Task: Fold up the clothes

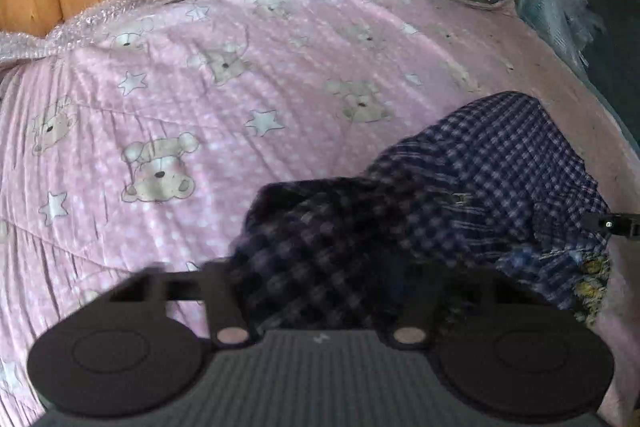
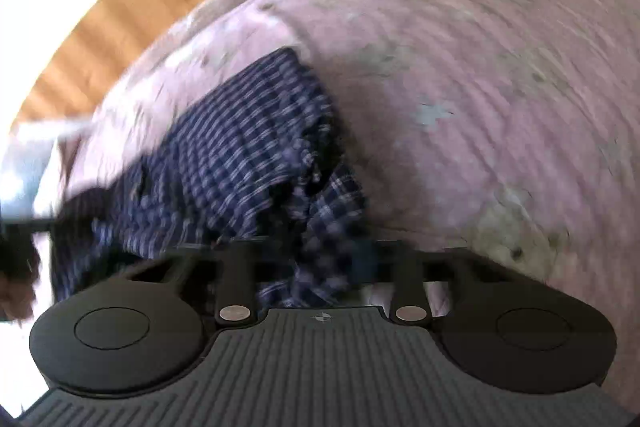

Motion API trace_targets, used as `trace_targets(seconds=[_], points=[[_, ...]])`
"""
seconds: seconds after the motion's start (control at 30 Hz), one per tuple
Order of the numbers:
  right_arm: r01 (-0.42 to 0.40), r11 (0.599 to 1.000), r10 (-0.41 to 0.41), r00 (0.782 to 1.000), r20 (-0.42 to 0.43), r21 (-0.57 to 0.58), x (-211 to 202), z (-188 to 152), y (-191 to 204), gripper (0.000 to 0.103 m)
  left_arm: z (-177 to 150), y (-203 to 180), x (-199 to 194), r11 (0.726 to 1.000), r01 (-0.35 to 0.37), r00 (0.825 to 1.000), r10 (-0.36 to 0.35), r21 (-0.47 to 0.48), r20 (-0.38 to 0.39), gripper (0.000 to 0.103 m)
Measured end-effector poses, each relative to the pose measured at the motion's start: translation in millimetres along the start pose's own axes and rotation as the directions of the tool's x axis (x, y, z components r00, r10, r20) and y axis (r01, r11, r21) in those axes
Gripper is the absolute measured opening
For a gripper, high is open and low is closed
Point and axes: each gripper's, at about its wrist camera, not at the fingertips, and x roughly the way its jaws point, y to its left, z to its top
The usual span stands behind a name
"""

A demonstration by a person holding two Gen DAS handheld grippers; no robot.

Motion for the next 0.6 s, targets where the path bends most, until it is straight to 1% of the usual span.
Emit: trace_targets(seconds=[0.03, 0.07, 0.13, 0.2, 0.23, 0.3, 0.33, 0.37, 0.4, 0.43, 0.5, 0.53, 0.57, 0.6], points=[[-0.004, 0.999, 0.003, 1.000, -0.009, -0.053, -1.2, 7.9, 5.2, 0.014, -0.6, -1.2, -7.3, 1.000, -0.003, 1.000, 0.003, -0.029, 0.002, 0.027], [-0.008, 0.994, 0.006, 1.000, -0.017, -0.107, -2.5, 15.8, 10.4, 0.014, -1.6, 0.1, -18.1, 0.997, 0.012, 1.000, -0.012, -0.081, 0.001, 0.025], [-0.017, 0.977, 0.010, 0.999, -0.035, -0.212, -4.9, 31.5, 20.8, 0.012, -3.7, 2.6, -39.7, 0.982, 0.041, 0.999, -0.042, -0.186, 0.001, 0.022], [-0.028, 0.948, 0.012, 0.999, -0.052, -0.316, -7.1, 48.6, 30.5, 0.012, -10.1, -1.4, -61.2, 0.955, 0.074, 0.997, -0.079, -0.287, -0.006, 0.022], [-0.033, 0.925, 0.013, 0.998, -0.056, -0.377, -6.3, 65.0, 31.9, 0.012, -16.6, -9.0, -70.9, 0.938, 0.095, 0.994, -0.106, -0.332, -0.015, 0.022], [-0.039, 0.872, 0.010, 0.998, -0.062, -0.489, -3.2, 97.3, 33.8, 0.012, -32.4, -30.3, -81.1, 0.896, 0.135, 0.986, -0.163, -0.422, -0.032, 0.022], [-0.014, 0.862, -0.016, 0.998, -0.056, -0.506, 8.3, 109.8, 30.2, 0.011, -40.5, -42.5, -81.6, 0.875, 0.147, 0.982, -0.186, -0.461, -0.041, 0.024], [0.010, 0.852, -0.043, 0.998, -0.050, -0.523, 19.8, 122.4, 26.6, 0.011, -47.6, -54.0, -75.1, 0.864, 0.140, 0.980, -0.190, -0.483, -0.055, 0.026], [0.035, 0.841, -0.069, 0.997, -0.043, -0.540, 31.3, 134.9, 23.0, 0.011, -54.9, -64.2, -64.8, 0.859, 0.120, 0.981, -0.178, -0.498, -0.071, 0.033], [0.055, 0.836, -0.092, 0.995, -0.041, -0.546, 43.2, 145.8, 18.5, 0.019, -62.1, -72.7, -54.5, 0.855, 0.104, 0.981, -0.172, -0.508, -0.090, 0.034], [0.056, 0.898, -0.110, 0.989, -0.097, -0.436, 69.8, 149.5, -1.7, 0.036, -73.9, -79.8, -38.9, 0.860, 0.097, 0.974, -0.186, -0.501, -0.130, 0.035], [0.092, 0.930, -0.136, 0.986, -0.100, -0.356, 70.7, 147.8, -11.3, 0.041, -76.3, -76.9, -43.0, 0.866, 0.114, 0.974, -0.195, -0.487, -0.119, 0.038], [0.123, 0.960, -0.144, 0.987, -0.067, -0.252, 57.1, 142.5, -20.4, 0.042, -77.8, -72.2, -49.6, 0.869, 0.142, 0.972, -0.212, -0.473, -0.098, 0.042], [0.102, 0.982, -0.109, 0.994, -0.033, -0.161, 38.5, 134.4, -28.1, 0.052, -77.1, -63.5, -61.8, 0.869, 0.193, 0.968, -0.245, -0.455, -0.059, 0.052]])
